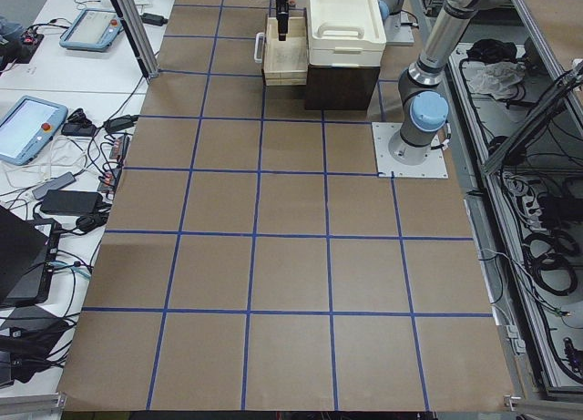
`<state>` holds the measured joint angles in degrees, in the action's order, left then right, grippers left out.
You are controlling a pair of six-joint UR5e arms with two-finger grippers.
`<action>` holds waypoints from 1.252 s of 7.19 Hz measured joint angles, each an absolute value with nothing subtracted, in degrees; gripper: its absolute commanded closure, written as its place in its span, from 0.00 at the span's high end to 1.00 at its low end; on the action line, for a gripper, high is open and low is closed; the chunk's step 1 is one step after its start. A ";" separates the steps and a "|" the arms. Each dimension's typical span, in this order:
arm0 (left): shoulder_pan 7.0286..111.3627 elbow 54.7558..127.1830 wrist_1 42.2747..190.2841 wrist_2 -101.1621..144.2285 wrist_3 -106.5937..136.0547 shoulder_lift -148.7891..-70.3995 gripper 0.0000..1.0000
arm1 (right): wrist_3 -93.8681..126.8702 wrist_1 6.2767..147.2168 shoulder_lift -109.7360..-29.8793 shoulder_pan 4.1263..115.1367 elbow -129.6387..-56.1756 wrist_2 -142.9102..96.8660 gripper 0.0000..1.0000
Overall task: Put scissors in drawer and close it
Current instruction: 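Lower the right gripper and close it on the scissors' blades, then lift the scissors with the right gripper and carry them over the drawer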
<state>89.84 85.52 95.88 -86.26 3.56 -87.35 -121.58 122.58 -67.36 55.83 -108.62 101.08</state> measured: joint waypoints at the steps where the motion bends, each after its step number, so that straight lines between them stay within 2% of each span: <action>1: 89.83 85.52 95.89 -86.23 3.63 -87.31 1.00 | -121.67 122.46 -68.21 55.92 -107.71 101.21 0.00; 4: 89.83 85.54 95.89 -86.26 3.69 -87.27 1.00 | -121.50 122.03 -74.01 57.74 -103.58 98.44 0.00; 6: 89.88 85.91 95.87 -86.24 3.71 -87.18 1.00 | -120.65 118.65 -77.93 59.91 -98.10 93.43 0.00; 9: 89.97 86.21 95.84 -86.82 3.78 -87.12 1.00 | -113.54 111.86 -81.39 68.71 -91.30 89.79 0.00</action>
<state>89.97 86.21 95.84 -86.82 3.78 -87.12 -113.54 111.86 -81.39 68.71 -91.30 89.79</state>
